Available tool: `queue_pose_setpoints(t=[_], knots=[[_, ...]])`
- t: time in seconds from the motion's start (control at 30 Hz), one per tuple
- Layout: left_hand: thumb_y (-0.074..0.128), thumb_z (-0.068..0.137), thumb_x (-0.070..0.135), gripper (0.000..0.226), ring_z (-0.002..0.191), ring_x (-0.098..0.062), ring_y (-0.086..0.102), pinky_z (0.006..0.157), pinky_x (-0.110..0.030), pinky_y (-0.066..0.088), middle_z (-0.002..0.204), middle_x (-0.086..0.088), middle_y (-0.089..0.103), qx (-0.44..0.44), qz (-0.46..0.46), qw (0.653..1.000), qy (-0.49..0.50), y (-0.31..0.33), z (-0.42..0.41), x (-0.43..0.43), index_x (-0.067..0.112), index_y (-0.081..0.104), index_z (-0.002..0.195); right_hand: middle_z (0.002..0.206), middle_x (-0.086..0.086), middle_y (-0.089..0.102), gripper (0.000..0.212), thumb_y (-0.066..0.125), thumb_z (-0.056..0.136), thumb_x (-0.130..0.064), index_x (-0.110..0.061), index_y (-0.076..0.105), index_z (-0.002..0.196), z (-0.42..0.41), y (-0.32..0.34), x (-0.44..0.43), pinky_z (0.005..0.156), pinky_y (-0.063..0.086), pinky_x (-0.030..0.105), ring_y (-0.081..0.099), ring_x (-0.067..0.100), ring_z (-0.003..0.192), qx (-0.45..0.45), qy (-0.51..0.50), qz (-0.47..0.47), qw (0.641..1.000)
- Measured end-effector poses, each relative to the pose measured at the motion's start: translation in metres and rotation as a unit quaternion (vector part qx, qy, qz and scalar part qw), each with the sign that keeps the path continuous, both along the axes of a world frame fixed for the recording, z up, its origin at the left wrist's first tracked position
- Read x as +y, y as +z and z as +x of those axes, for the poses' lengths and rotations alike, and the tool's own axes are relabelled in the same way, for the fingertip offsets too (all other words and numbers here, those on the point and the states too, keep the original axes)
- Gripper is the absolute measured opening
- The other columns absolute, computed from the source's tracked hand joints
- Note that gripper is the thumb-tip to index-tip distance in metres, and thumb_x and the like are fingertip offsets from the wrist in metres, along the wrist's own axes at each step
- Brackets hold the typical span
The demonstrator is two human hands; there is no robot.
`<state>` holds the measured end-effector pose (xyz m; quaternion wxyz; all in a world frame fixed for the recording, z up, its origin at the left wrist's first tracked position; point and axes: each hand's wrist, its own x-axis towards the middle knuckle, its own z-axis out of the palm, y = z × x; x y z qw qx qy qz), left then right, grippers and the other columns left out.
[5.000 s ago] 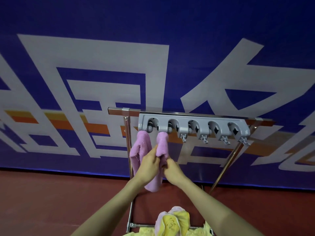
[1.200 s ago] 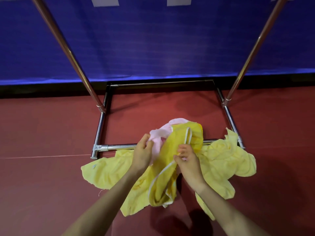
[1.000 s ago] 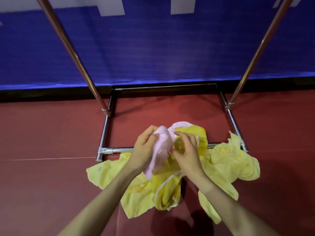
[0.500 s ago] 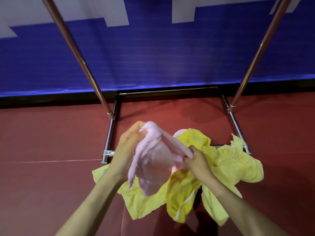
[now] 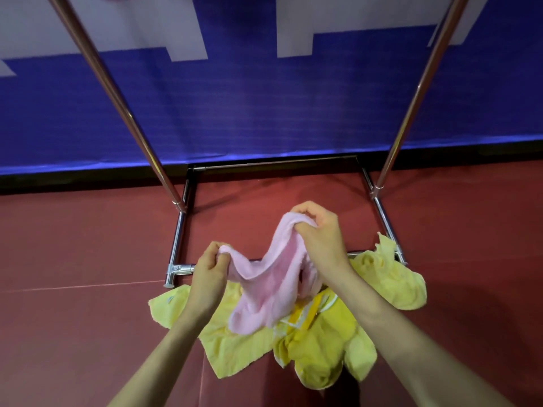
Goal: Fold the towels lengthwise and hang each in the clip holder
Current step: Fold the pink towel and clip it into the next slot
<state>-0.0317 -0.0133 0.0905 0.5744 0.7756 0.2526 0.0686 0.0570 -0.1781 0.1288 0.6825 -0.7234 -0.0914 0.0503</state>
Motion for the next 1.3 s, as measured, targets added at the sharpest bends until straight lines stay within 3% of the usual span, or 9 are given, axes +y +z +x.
queue_pose_setpoints(t=[0.2, 0.37, 0.47, 0.6, 0.8, 0.9, 1.03, 1.13, 1.3], knots=[[0.042, 0.094, 0.007, 0.016, 0.072, -0.011, 0.048, 0.064, -0.018, 0.040, 0.078, 0.001, 0.057, -0.024, 0.017, 0.999, 0.017, 0.089, 0.022, -0.012, 0.005, 0.058, 0.090, 0.063, -0.013, 0.063, 0.023, 0.047, 0.062, -0.004, -0.022, 0.062, 0.065, 0.004, 0.098, -0.004, 0.063, 0.043, 0.018, 0.056, 0.002, 0.065, -0.046, -0.015, -0.008, 0.999], [0.044, 0.090, 0.001, 0.016, 0.072, -0.004, 0.051, 0.060, -0.005, 0.037, 0.082, 0.007, 0.059, -0.038, 0.031, 0.999, 0.008, 0.195, 0.018, -0.017, 0.006, 0.058, 0.096, 0.071, 0.008, 0.066, 0.018, 0.045, 0.065, -0.010, -0.007, 0.062, 0.070, 0.000, 0.218, -0.008, 0.066, 0.045, 0.033, 0.059, 0.028, 0.071, -0.072, -0.024, -0.050, 0.996], [0.047, 0.084, 0.000, 0.017, 0.073, -0.001, 0.052, 0.060, -0.002, 0.037, 0.084, 0.006, 0.061, -0.023, 0.041, 0.999, -0.017, 0.271, 0.009, -0.017, 0.008, 0.059, 0.093, 0.070, 0.003, 0.066, 0.021, 0.044, 0.065, -0.014, -0.008, 0.063, 0.072, -0.003, 0.297, -0.010, 0.066, 0.044, 0.030, 0.059, 0.020, 0.070, -0.072, -0.032, -0.066, 0.995], [0.043, 0.061, 0.016, 0.035, 0.075, -0.011, 0.054, 0.067, -0.016, 0.043, 0.087, 0.002, 0.060, 0.004, 0.051, 0.999, -0.013, 0.368, -0.014, -0.018, 0.013, 0.057, 0.093, 0.068, 0.001, 0.064, 0.022, 0.043, 0.066, -0.017, -0.010, 0.064, 0.071, -0.007, 0.406, -0.010, 0.059, 0.039, 0.022, 0.054, 0.013, 0.065, -0.064, -0.022, -0.091, 0.994], [0.046, 0.061, 0.026, 0.038, 0.096, -0.024, 0.053, 0.086, -0.038, 0.041, 0.103, 0.001, 0.051, 0.097, 0.135, 0.981, -0.102, 0.494, -0.042, -0.023, 0.024, 0.053, 0.098, 0.071, 0.001, 0.065, 0.016, 0.051, 0.079, -0.004, -0.006, 0.065, 0.073, -0.011, 0.555, -0.010, 0.061, 0.041, 0.025, 0.058, 0.014, 0.072, -0.061, 0.011, -0.120, 0.991], [0.054, 0.062, 0.020, 0.046, 0.104, -0.016, 0.056, 0.090, -0.030, 0.045, 0.109, 0.006, 0.059, 0.022, 0.067, 0.986, -0.149, 0.554, -0.047, -0.029, 0.036, 0.054, 0.105, 0.071, 0.000, 0.065, 0.015, 0.054, 0.079, -0.004, -0.010, 0.066, 0.072, -0.018, 0.617, -0.007, 0.059, 0.039, 0.020, 0.057, 0.013, 0.071, -0.087, 0.057, -0.155, 0.982], [0.064, 0.079, 0.027, 0.034, 0.102, 0.003, 0.060, 0.089, -0.016, 0.046, 0.109, 0.016, 0.067, -0.074, 0.076, 0.977, -0.186, 0.620, -0.041, -0.040, 0.023, 0.061, 0.113, 0.074, 0.003, 0.067, 0.017, 0.056, 0.076, -0.004, -0.017, 0.065, 0.069, -0.030, 0.676, -0.005, 0.062, 0.042, 0.022, 0.057, 0.011, 0.073, -0.105, 0.154, -0.216, 0.958], [0.051, 0.090, 0.023, 0.016, 0.072, -0.004, 0.051, 0.072, -0.028, 0.045, 0.076, 0.008, 0.061, -0.127, 0.057, 0.981, -0.132, 0.659, -0.031, -0.047, 0.011, 0.060, 0.085, 0.074, 0.005, 0.069, 0.017, 0.055, 0.073, -0.010, -0.023, 0.062, 0.064, -0.029, 0.703, -0.010, 0.064, 0.043, 0.028, 0.057, 0.012, 0.073, -0.109, 0.175, -0.225, 0.952], [0.040, 0.099, 0.012, 0.022, 0.068, -0.007, 0.045, 0.067, -0.027, 0.039, 0.074, 0.001, 0.054, -0.180, 0.016, 0.983, 0.011, 0.703, -0.021, -0.044, 0.002, 0.052, 0.084, 0.058, 0.003, 0.045, 0.017, 0.056, 0.076, -0.010, -0.007, 0.049, 0.061, -0.018, 0.721, -0.042, 0.047, 0.026, 0.027, 0.038, 0.015, 0.056, -0.103, 0.172, -0.293, 0.935]])
